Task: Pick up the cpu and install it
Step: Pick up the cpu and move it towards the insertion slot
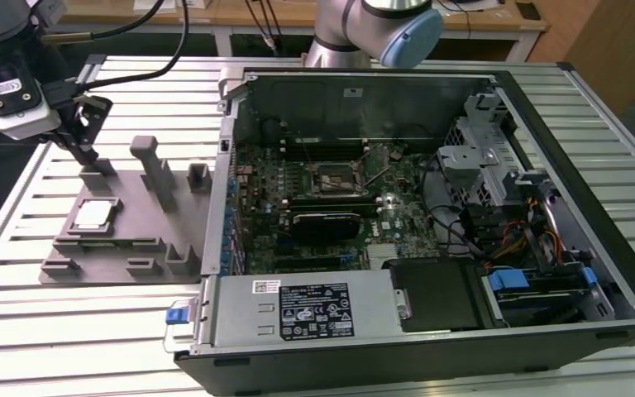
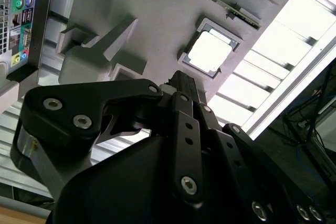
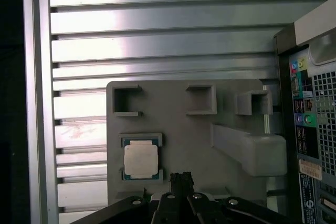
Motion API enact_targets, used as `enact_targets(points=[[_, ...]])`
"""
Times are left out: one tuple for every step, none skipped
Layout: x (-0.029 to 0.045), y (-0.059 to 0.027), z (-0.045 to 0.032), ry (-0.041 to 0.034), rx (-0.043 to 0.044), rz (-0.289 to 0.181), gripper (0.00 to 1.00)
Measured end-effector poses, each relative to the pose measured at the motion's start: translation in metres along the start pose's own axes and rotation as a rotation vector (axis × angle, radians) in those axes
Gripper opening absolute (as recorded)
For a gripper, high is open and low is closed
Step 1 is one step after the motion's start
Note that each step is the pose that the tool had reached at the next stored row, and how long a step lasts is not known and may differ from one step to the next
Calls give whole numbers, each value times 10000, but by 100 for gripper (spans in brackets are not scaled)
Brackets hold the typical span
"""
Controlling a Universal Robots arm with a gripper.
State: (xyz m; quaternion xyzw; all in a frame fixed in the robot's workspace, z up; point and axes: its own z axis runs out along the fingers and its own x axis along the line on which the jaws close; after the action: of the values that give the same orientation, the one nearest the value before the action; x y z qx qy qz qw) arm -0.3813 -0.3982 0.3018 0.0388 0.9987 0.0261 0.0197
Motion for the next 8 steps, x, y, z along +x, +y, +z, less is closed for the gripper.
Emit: enact_targets(points=[[0, 0, 0, 0, 0, 0, 11], [1, 0, 0, 0, 0, 0, 11], [4, -1, 0, 1, 0, 0, 11], [10, -1, 0, 0, 0, 1, 11], [15, -1, 0, 0, 0, 2, 11], [20, -1, 0, 1, 0, 0, 11], [26, -2, 1, 0, 0, 0, 11], [34, -3, 2, -1, 0, 1, 11]])
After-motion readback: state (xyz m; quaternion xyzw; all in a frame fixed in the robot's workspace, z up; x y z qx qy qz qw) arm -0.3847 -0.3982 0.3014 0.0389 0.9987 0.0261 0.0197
